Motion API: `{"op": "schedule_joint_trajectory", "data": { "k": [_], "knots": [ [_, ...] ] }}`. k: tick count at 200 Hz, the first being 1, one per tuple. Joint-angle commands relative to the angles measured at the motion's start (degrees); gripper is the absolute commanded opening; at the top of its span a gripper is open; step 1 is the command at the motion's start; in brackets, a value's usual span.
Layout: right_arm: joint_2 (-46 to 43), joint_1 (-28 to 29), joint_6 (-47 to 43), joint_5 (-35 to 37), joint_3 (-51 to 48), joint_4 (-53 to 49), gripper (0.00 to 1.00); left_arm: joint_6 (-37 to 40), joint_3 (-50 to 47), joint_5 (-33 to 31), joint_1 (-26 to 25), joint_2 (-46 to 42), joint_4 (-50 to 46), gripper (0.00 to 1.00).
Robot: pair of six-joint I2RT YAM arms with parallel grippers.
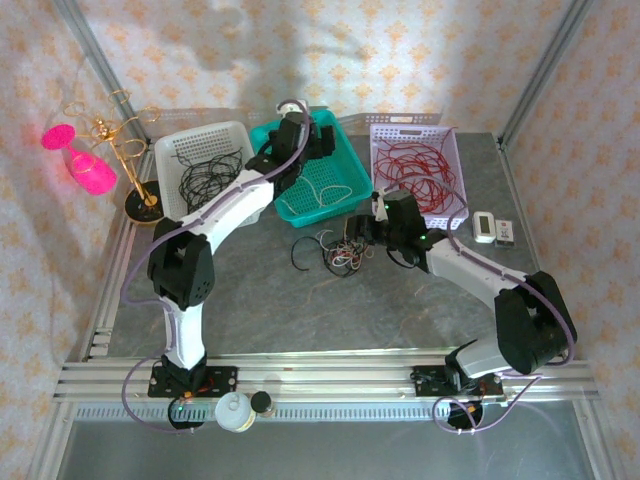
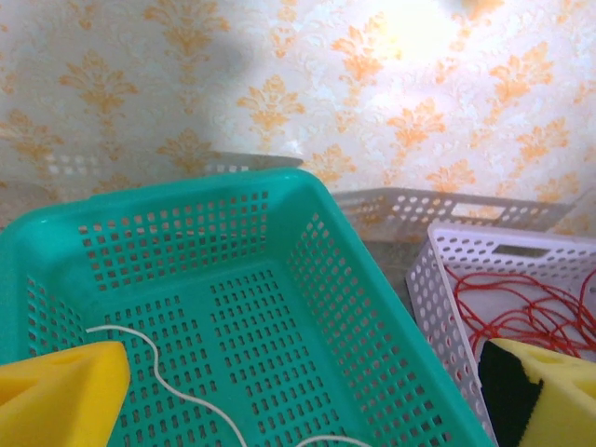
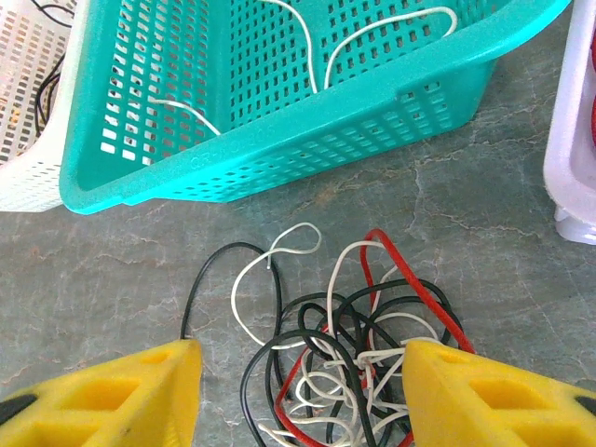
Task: Untangle the cables
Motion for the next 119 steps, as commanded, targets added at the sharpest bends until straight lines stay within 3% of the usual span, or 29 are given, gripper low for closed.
{"op": "schedule_joint_trajectory", "data": {
  "k": [1, 33, 67, 119],
  "knots": [
    [0.38, -0.31, 0.36, 1.57, 2.49, 1.08, 0.59, 2.01, -3.10, -2.76, -0.06, -3.85, 0.32, 0.99],
    [0.95, -0.34, 0.75, 1.53, 2.70, 1.27, 0.59, 1.93, -10.54, -4.63, -1.00, -9.40, 0.76, 0.99],
    [-0.76, -0.35, 0.78, 2.06, 1.13, 1.39, 0.59, -0.87, -23.96, -0.13, -1.37, -18.09, 5.43, 0.99],
    [-1.78, -0.34, -3.43, 0.89, 0.58, -3.18, 0.51, -2.67, -35.23, 1.47, -4.27, -28.29, 4.16, 0.97]
  ]
}}
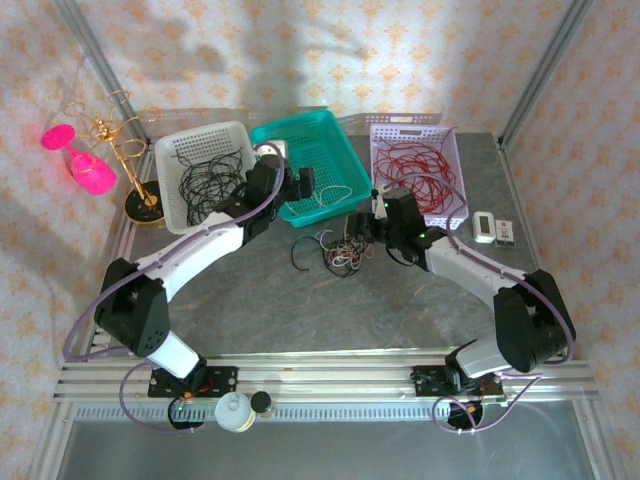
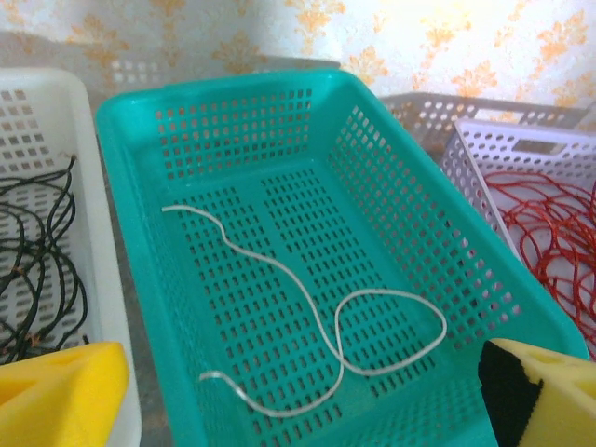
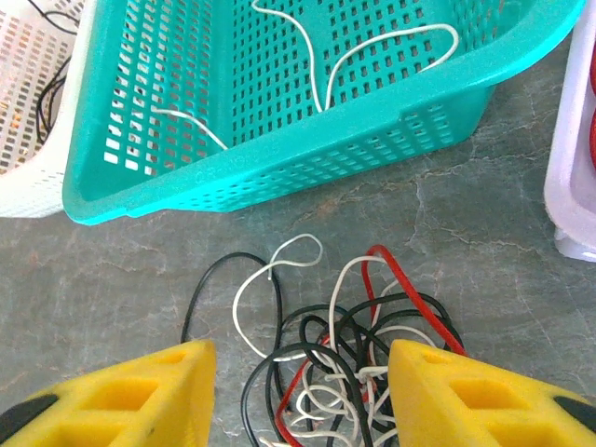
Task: Untangle the cables
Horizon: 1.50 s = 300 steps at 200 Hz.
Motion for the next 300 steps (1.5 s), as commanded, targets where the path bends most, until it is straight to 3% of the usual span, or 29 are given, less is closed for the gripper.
{"op": "schedule_joint_trajectory", "data": {
  "k": [1, 56, 85, 116, 138, 203, 245, 263, 300],
  "knots": [
    [-2.31, -0.39, -2.57, 0.67, -0.26, -3.23, 0.51, -1.92, -4.57, 1.23, -2.19, -5.20, 0.98, 0.97],
    [-5.19, -0.44, -3.16, 4.17, -0.95, -11.99, 0.52, -10.38, -21.07, 3.85, -8.20, -17.43, -1.99, 0.86],
    [-7.06, -0.44, -2.32, 2.93, -3.45, -11.90, 0.52, -21.38, -28.59, 4.95, -9.19, -20.26, -4.74, 0.77],
    [-7.26, -0.35, -0.97, 1.48, -5.31, -8.32, 0.51, -32.36, -33.23, 6.77, -9.79, -19.62, -3.94, 0.75],
    [-7.52, -0.26, -0.41, 1.59, -7.36, -3.85, 0.51, -40.32, -35.33, 7.15, -9.79, -17.25, -2.78, 0.57],
    [-6.03, -0.30, -0.65, 3.13, -13.92, 8.56, 0.52, -55.98, -26.39, 8.73, -12.21, -5.28, -10.09, 0.57],
    [-6.06, -0.27, -3.24, 4.22, -16.32, 10.95, 0.53, -62.54, -17.76, 9.10, -15.25, 2.98, -15.05, 0.59],
    [-6.46, -0.32, -3.14, 4.26, -16.66, 11.41, 0.53, -65.71, -15.16, 8.29, -15.39, 5.71, -18.14, 0.56],
    [-7.74, -0.26, -2.49, 3.27, -17.98, 12.82, 0.53, -66.67, -10.42, 4.90, -15.28, 8.80, -22.03, 0.56]
  ]
}}
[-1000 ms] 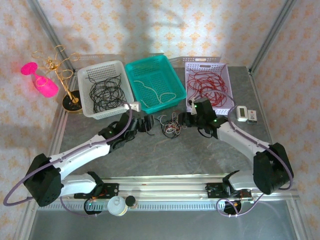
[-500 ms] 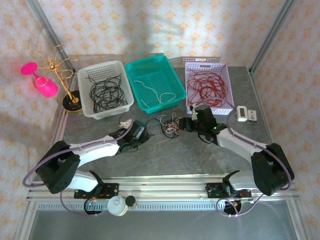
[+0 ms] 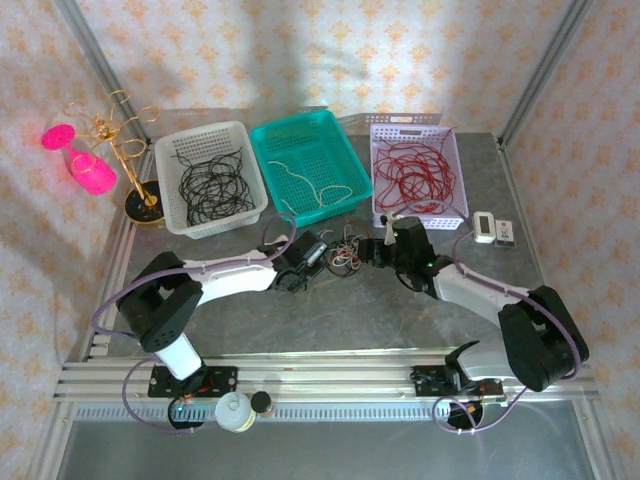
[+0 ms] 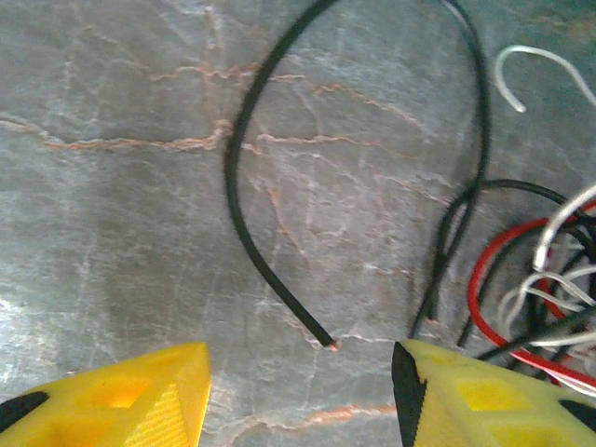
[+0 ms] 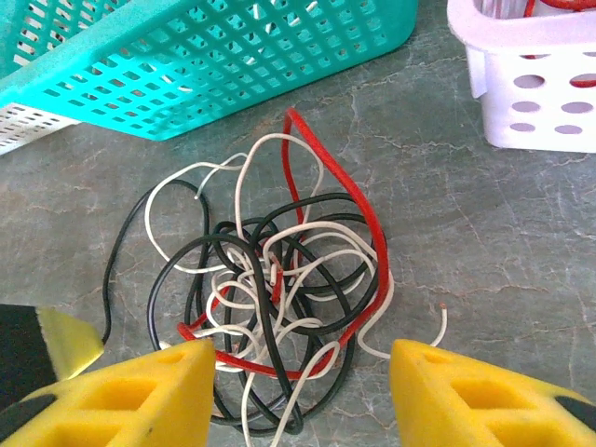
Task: Untangle the cables
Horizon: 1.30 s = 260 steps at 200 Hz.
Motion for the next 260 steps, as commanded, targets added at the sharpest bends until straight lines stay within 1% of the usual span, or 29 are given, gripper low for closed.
{"op": "schedule_joint_trajectory", "data": {
  "k": [1, 27, 51, 60, 65, 73, 90, 111, 126, 134, 147, 159, 173, 182, 188, 200, 213, 225, 237, 248, 260],
  "knots": [
    [-1.49, -0.15, -0.52, 0.84, -1.52, 2.49, 0.53, -2.63, 3.51, -3.47, 0.08, 1.59, -5.69, 0.56],
    [-1.53, -0.20, -0.51, 1.07, -1.83, 2.59, 0.53, -0.96, 6.06, -3.20, 0.58, 4.84, -5.67, 0.50],
    [-2.24, -0.17, -0.71, 1.68, -1.92, 2.08, 0.53, -1.44, 5.84, -2.79, 0.81, 6.29, -4.93, 0.49],
    [-2.71, -0.15, -0.69, 1.86, -2.10, 2.04, 0.53, -1.80, 5.85, -3.13, 0.85, 6.57, -5.01, 0.47],
    [-2.94, -0.21, -0.74, 2.02, -2.18, 2.03, 0.53, -1.94, 5.79, -3.31, 0.82, 6.61, -5.12, 0.44],
    [-3.14, -0.22, -0.72, 2.19, -2.17, 1.91, 0.53, -2.37, 5.67, -3.67, 0.83, 6.58, -5.42, 0.35],
    [-3.49, -0.15, -0.91, 2.79, -2.17, 1.43, 0.54, -3.21, 4.89, -4.94, 0.84, 5.93, -5.78, 0.21],
    [-3.99, -0.19, -1.10, 3.54, -2.03, 0.52, 0.54, -3.07, 4.54, -7.55, 0.72, 4.35, -6.10, 0.00],
    [-4.86, -0.15, -1.06, 4.22, -2.08, -0.35, 0.54, -1.19, 5.20, -10.17, 0.29, 2.63, -7.20, 0.00],
    [-5.32, -0.23, -0.99, 4.54, -2.00, -0.97, 0.54, -0.36, 5.63, -12.51, -0.39, 1.42, -8.70, 0.00],
    [-6.44, -0.24, -0.71, 5.10, -2.15, -1.62, 0.54, -0.34, 5.93, -18.21, -2.78, -1.47, -11.57, 0.00],
    [-7.51, -0.16, -0.32, 5.85, -2.28, -1.93, 0.54, 0.12, 5.76, -26.28, -6.98, -5.28, -13.90, 0.00],
    [-7.81, -0.19, 0.28, 6.46, -1.52, -3.40, 0.54, 0.78, 5.78, -38.23, -13.08, -9.02, -17.19, 0.00],
    [-9.80, -0.23, 0.80, 6.46, -1.23, -4.21, 0.54, 1.92, 5.76, -43.56, -15.94, -10.56, -18.91, 0.00],
    [-10.74, -0.15, 1.04, 6.28, -1.41, -4.25, 0.54, 3.89, 5.98, -45.49, -17.10, -11.27, -19.50, 0.00],
    [-12.92, -0.15, 1.48, 5.65, -2.34, -3.44, 0.54, 8.67, 7.01, -47.32, -17.89, -12.05, -20.69, 0.00],
    [-15.72, -0.14, 0.69, 3.30, -3.30, -2.58, 0.53, 10.93, 9.43, -50.38, -18.75, -12.30, -24.78, 0.00],
    [-18.55, -0.14, 0.22, 2.05, -3.84, -2.37, 0.53, 13.79, 11.18, -54.60, -19.78, -12.67, -27.45, 0.00],
    [-21.85, -0.15, -0.88, -0.05, -4.66, -1.60, 0.53, 19.09, 11.82, -57.66, -20.24, -13.72, -27.43, 0.00],
    [-24.96, -0.08, -2.01, -1.60, -5.75, 0.10, 0.54, 21.63, 11.26, -60.81, -20.25, -15.28, -27.15, 0.00],
    [-28.18, -0.14, -3.59, -3.88, -7.24, 3.09, 0.55, 27.02, 9.02, -63.79, -19.94, -18.31, -23.25, 0.00]
  ]
}}
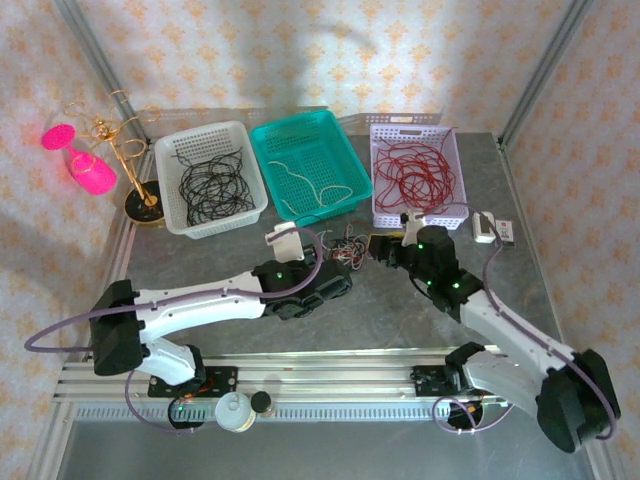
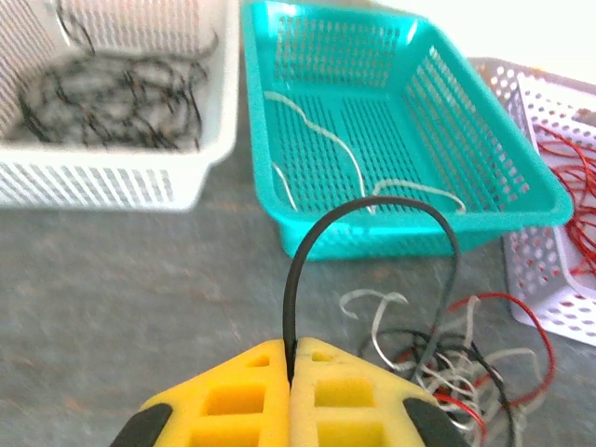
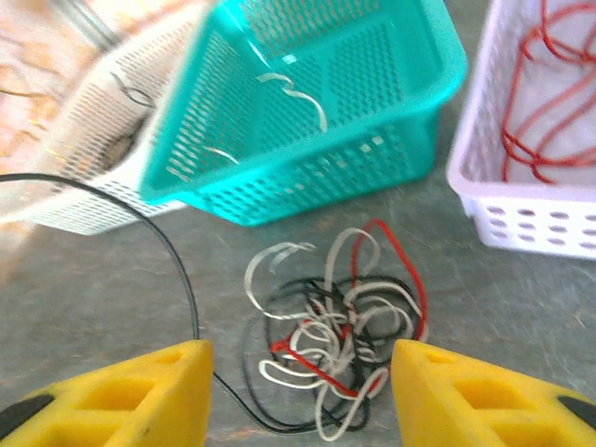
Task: Untangle the cables
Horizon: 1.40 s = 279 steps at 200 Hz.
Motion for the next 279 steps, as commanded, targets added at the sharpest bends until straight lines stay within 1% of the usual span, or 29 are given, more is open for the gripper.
{"op": "schedule_joint_trajectory", "data": {
  "k": [1, 8, 16, 31, 43, 53, 61, 73, 84, 101, 113, 128, 154, 167, 183, 203, 216, 235, 251, 263, 279],
  "knots": [
    [-5.76, -0.14, -3.36, -5.04, -2.69, 5.32, 0.55, 12.38, -1.41, -12.82, 0.02, -5.27, -0.28, 0.00],
    [-7.16, -0.09, -4.23, -6.48, -3.52, 7.44, 0.55, 18.82, -3.00, -12.83, 0.61, -7.83, 4.85, 0.00],
    [-8.34, -0.10, -5.41, -7.94, -4.61, 10.21, 0.56, 26.15, -5.09, -11.37, 1.23, -11.24, 11.97, 0.00],
    [-9.54, -0.13, -7.94, -11.16, -7.66, 17.93, 0.56, 39.52, -10.34, -6.24, 2.02, -18.18, 26.54, 0.00],
    [-9.43, -0.15, -9.42, -13.81, -10.42, 25.75, 0.58, 46.15, -13.59, -1.29, 2.78, -22.75, 35.16, 0.00],
    [-8.71, -0.10, -10.67, -16.07, -12.46, 32.28, 0.59, 51.13, -15.11, 3.82, 3.81, -25.37, 39.99, 0.00],
    [-7.73, -0.07, -11.63, -17.10, -13.60, 36.95, 0.60, 54.40, -15.52, 8.00, 4.48, -26.47, 42.08, 0.00],
    [-5.43, -0.06, -13.61, -18.75, -14.01, 41.20, 0.61, 58.00, -14.46, 10.41, 5.23, -26.35, 41.85, 0.00],
    [-2.72, 0.02, -16.00, -21.95, -12.56, 41.94, 0.62, 60.21, -11.61, 11.38, 5.85, -24.79, 39.24, 0.00],
    [1.67, 0.37, -18.47, -28.01, -9.13, 41.95, 0.61, 62.60, -6.30, 9.74, 6.04, -21.94, 35.17, 0.00],
    [4.82, 0.88, -19.09, -31.99, -7.91, 45.59, 0.61, 64.79, -3.67, 8.55, 6.19, -20.70, 34.40, 0.00],
    [9.08, 1.66, -19.52, -33.83, -5.89, 49.87, 0.61, 67.24, -1.08, 8.41, 6.27, -19.76, 34.71, 0.00],
    [17.55, 2.72, -22.41, -35.92, 1.01, 49.32, 0.60, 70.11, 3.07, 9.31, 6.29, -17.84, 34.54, 0.00],
    [21.53, 2.85, -22.49, -34.46, 3.22, 51.74, 0.60, 70.56, 5.62, 10.08, 6.26, -16.61, 32.95, 0.00],
    [26.10, 2.84, -20.29, -31.86, 6.03, 55.97, 0.59, 70.96, 8.71, 11.00, 6.23, -15.51, 31.01, 0.00],
    [31.84, 3.88, -16.57, -34.15, 9.73, 61.80, 0.59, 71.81, 11.01, 13.34, 6.17, -15.47, 30.98, 0.00],
    [35.44, 5.63, -17.65, -34.44, 12.30, 61.80, 0.57, 73.43, 12.20, 15.05, 6.15, -15.47, 31.62, 0.00],
    [39.77, 6.92, -18.33, -31.28, 14.27, 61.94, 0.56, 75.59, 15.09, 17.19, 5.76, -14.66, 32.08, 0.00],
    [42.49, 6.94, -16.35, -29.34, 14.84, 63.70, 0.54, 77.58, 17.73, 17.91, 5.28, -13.99, 32.66, 0.00],
    [43.96, 6.96, -14.75, -29.73, 15.19, 64.23, 0.53, 79.00, 19.81, 18.49, 5.09, -13.42, 33.35, 0.00],
    [45.28, 6.97, -11.42, -30.58, 15.96, 63.26, 0.50, 80.33, 22.79, 19.67, 4.71, -12.68, 34.46, 0.00]
  ]
}}
